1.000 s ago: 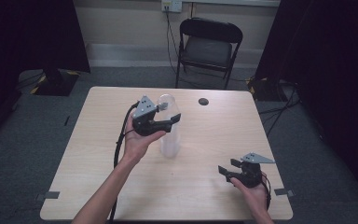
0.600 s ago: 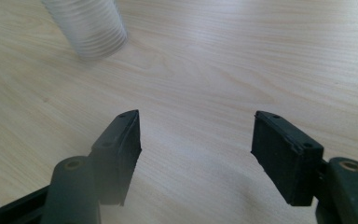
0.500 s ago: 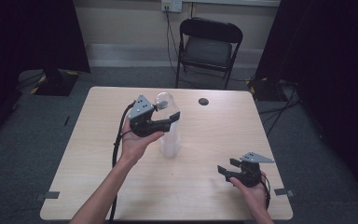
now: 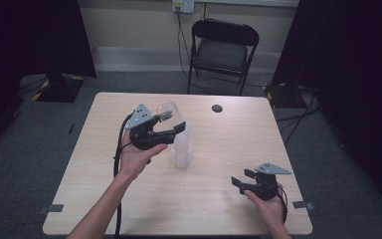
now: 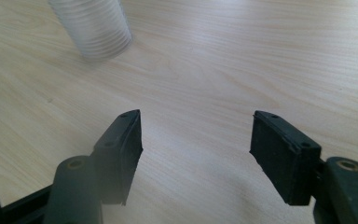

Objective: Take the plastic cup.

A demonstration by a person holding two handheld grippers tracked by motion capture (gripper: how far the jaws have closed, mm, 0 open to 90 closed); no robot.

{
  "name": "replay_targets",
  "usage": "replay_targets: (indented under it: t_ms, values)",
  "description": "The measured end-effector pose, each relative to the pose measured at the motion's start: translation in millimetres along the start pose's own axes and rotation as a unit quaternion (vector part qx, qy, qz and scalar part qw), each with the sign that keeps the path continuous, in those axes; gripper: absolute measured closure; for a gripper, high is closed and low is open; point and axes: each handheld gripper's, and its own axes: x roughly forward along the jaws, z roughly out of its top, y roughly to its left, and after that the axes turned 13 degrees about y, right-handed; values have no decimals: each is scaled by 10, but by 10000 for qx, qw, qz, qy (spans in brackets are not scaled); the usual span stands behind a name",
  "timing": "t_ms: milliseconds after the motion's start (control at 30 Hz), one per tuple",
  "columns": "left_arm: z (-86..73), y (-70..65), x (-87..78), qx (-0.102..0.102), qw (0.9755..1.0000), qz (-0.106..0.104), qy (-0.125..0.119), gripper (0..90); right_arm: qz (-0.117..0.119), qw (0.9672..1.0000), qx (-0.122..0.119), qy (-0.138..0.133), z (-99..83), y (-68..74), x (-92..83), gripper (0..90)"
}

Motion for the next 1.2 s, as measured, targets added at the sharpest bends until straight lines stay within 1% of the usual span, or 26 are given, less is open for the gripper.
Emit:
replay_targets:
  t_ms: [33,67,167,267,333,367,400,433,467,500,533,567,633,700,733,800,833,933,1000,1033,1067,1100,1133,1200]
  values:
    - [-7,11,-13,-33,10000,-26,25,355,-4,10000,-1,2,1,5,-1,337]
    - [-17,18,-30,-48,10000,15,25,355,-9,10000,-8,-6,2,8,-1,337]
    - [-41,43,-78,-116,9999,37,14,355,-15,10000,-18,-28,1,9,-6,337]
    - [-71,42,-123,-99,9999,50,81,359,-11,10000,-27,-32,-2,12,-17,337]
    - [-95,41,-150,-187,9998,1,102,361,-18,10000,-12,-39,-3,21,-27,336]
    - [-107,41,-164,-181,9997,-28,130,361,-34,10000,-34,-52,-3,24,-32,337]
    - [-122,36,-180,-141,9998,6,152,361,-36,10000,-33,-76,-5,33,-40,337]
    - [-141,34,-194,-137,9998,-8,150,361,-44,9999,-54,-104,-5,41,-49,337]
    - [-165,35,-205,-179,9997,-7,147,361,-61,9999,-48,-115,-4,51,-59,337]
    - [-191,40,-213,-226,9996,46,141,363,-46,9998,-62,-158,-1,55,-64,337]
    - [-217,40,-214,-317,9993,90,152,364,-41,9998,-59,-187,2,60,-67,339]
    - [-238,46,-218,-358,9992,64,166,364,-50,9998,-66,-195,6,65,-68,339]
    - [-257,47,-231,-344,9991,109,239,364,-31,9998,-85,-200,12,76,-63,340]
    - [-269,45,-247,-353,9991,86,235,364,-13,9998,-102,-193,15,87,-58,340]
    - [-279,40,-257,-326,9991,81,243,366,-8,9997,-129,-184,17,93,-58,339]
    - [-309,21,-272,-301,9991,75,300,370,3,9997,-159,-208,24,107,-65,338]
    - [-327,9,-277,-334,9990,41,301,371,7,9996,-183,-224,31,115,-69,338]
    - [-383,-35,-298,-321,9991,7,280,371,35,9993,-233,-282,48,158,-83,338]
    - [-430,-70,-305,-386,9989,-39,269,370,-3,9992,-290,-277,62,197,-82,350]
    - [-454,-96,-305,-403,9986,-74,325,370,16,9991,-319,-270,67,216,-80,354]
    - [-480,-131,-301,-388,9984,-149,376,369,16,9990,-357,-281,72,234,-79,358]
    - [-507,-166,-299,-318,9983,-216,438,368,32,9988,-384,-301,77,251,-78,361]
    - [-538,-200,-291,-229,9985,-195,458,368,65,9986,-417,-308,81,266,-78,365]
    - [-600,-242,-258,-188,9979,-263,560,368,83,9983,-470,-341,88,298,-79,367]
